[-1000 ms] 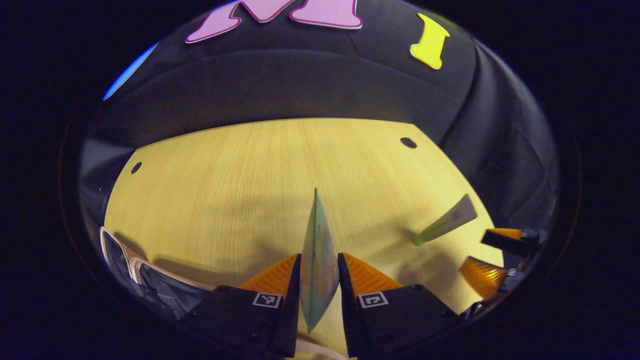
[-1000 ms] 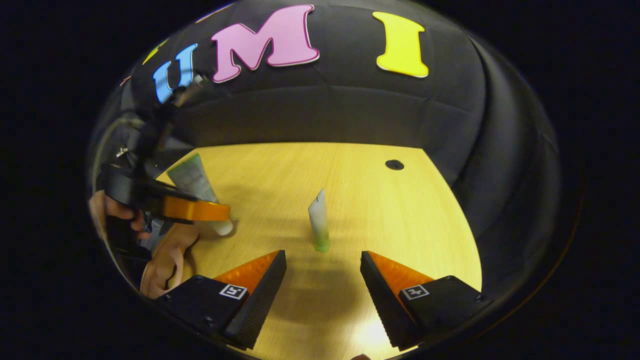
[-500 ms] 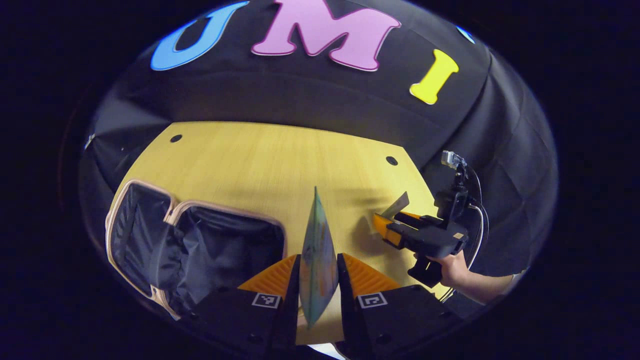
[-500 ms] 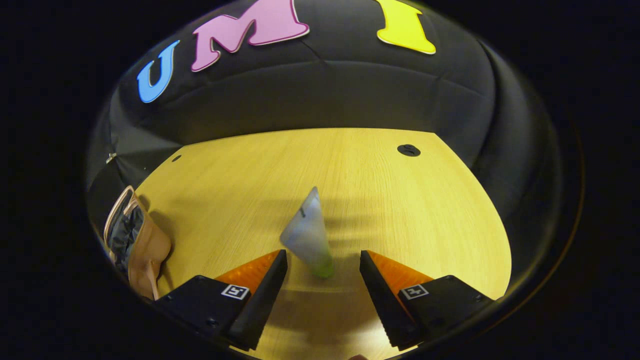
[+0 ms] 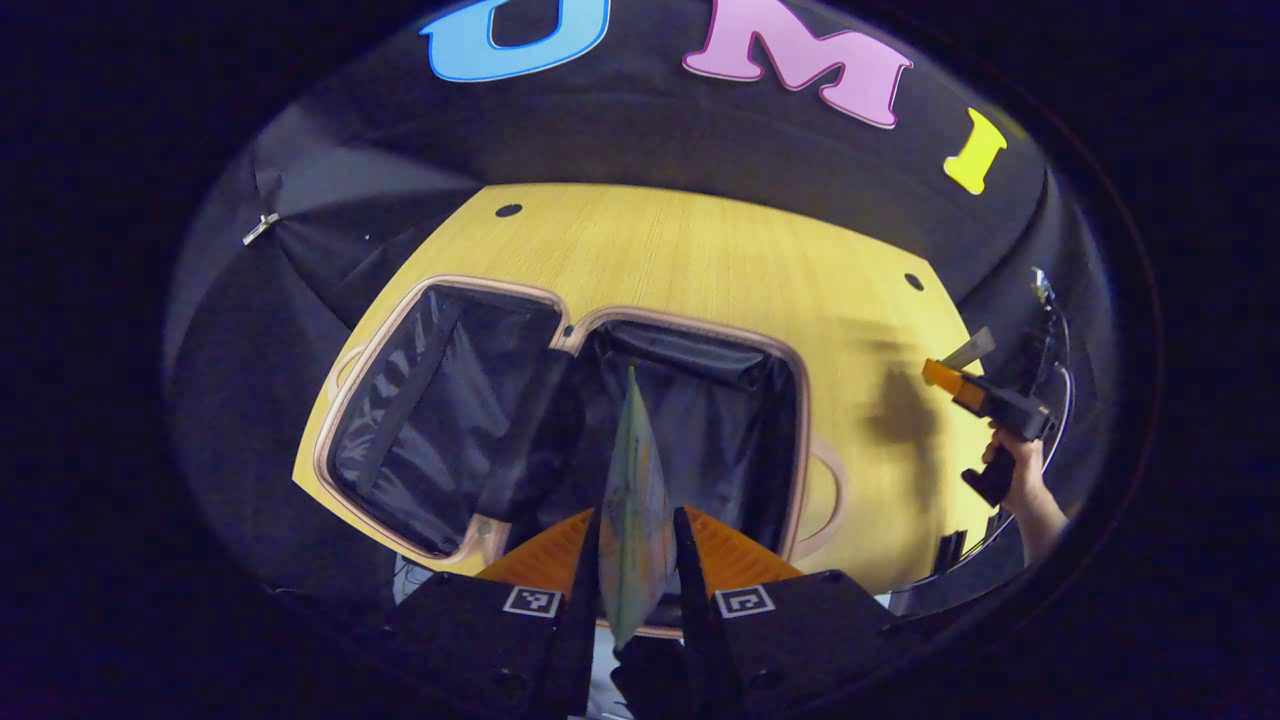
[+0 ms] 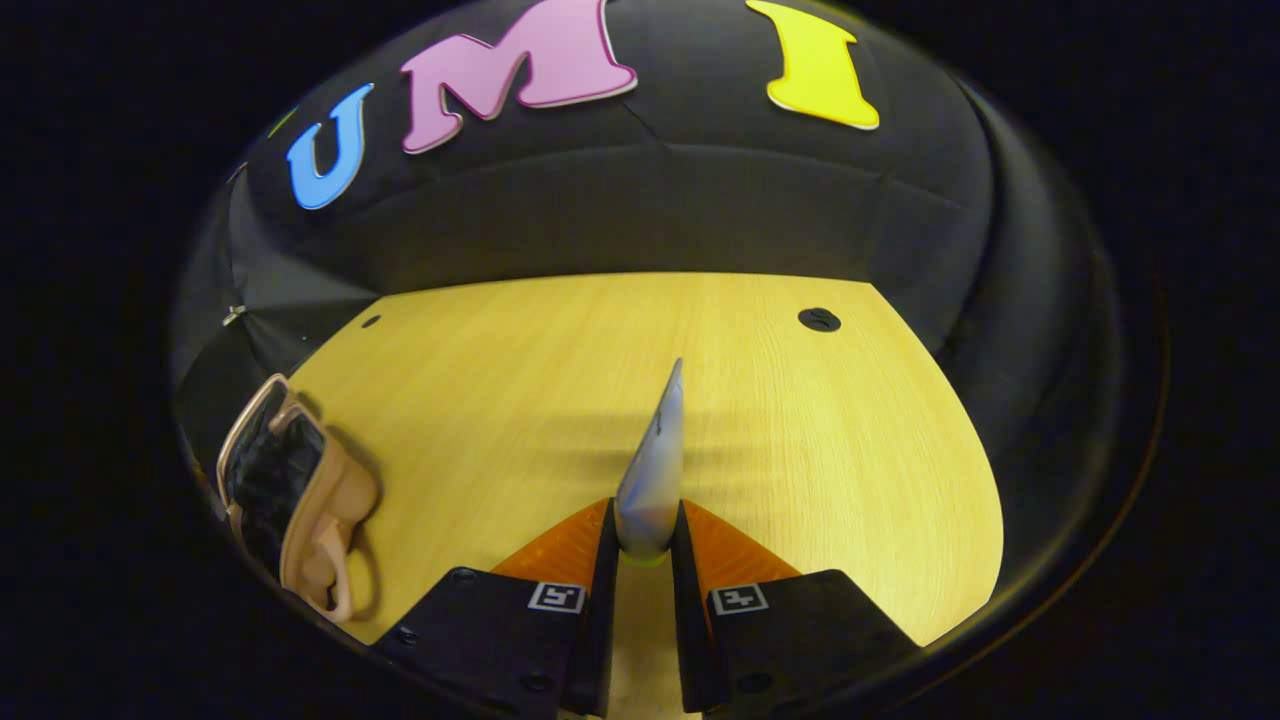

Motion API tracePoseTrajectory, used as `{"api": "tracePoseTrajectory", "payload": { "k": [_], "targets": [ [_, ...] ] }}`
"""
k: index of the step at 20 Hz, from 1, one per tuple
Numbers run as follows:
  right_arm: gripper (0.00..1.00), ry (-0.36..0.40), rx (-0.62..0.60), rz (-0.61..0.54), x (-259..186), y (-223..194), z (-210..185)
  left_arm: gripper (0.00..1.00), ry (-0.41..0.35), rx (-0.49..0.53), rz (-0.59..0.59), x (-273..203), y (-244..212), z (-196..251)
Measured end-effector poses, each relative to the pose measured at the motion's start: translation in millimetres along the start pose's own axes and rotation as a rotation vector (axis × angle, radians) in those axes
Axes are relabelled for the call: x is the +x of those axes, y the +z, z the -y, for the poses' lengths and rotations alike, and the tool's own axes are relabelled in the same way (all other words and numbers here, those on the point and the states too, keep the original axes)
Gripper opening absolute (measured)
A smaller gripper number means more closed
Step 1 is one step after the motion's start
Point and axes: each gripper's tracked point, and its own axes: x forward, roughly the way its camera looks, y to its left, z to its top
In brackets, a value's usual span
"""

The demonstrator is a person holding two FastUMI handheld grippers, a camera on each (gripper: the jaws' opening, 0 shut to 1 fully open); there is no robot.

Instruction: First open the suitcase, pack the skin care products into it, and then close the suitcase.

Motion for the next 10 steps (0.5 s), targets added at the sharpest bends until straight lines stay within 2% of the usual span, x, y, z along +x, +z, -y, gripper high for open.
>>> {"api": "tracePoseTrajectory", "payload": {
  "k": [2, 3, 4, 5, 7, 8, 9, 10],
  "targets": [
    [0.24, 0.014, -0.009, 0.034, -40.5, 5.5, -21.3, 0.41, 0.016, 0.071, -0.090, 9.4, -17.3, -14.9],
    [0.31, 0.019, -0.008, 0.061, -58.0, 8.9, -32.0, 0.41, 0.006, 0.096, -0.124, 15.9, -23.5, -16.9],
    [0.30, 0.021, 0.001, 0.071, -74.8, 9.3, -43.5, 0.41, -0.018, 0.108, -0.149, 23.0, -28.2, -16.8],
    [0.22, 0.033, 0.023, 0.072, -90.3, 5.1, -56.8, 0.42, -0.041, 0.113, -0.178, 31.2, -32.9, -16.4],
    [0.30, 0.048, 0.053, 0.077, -118.6, -2.3, -80.8, 0.41, -0.056, 0.124, -0.229, 47.9, -39.2, -17.3],
    [0.22, 0.047, 0.052, 0.079, -130.1, -6.9, -89.8, 0.41, -0.070, 0.109, -0.257, 55.8, -42.7, -14.8],
    [0.22, 0.037, 0.050, 0.076, -135.9, -11.6, -95.8, 0.41, -0.091, 0.088, -0.277, 63.5, -44.9, -11.2],
    [0.30, 0.030, 0.052, 0.070, -143.8, -17.4, -101.6, 0.41, -0.108, 0.075, -0.290, 71.5, -47.5, -9.9]
  ]
}}
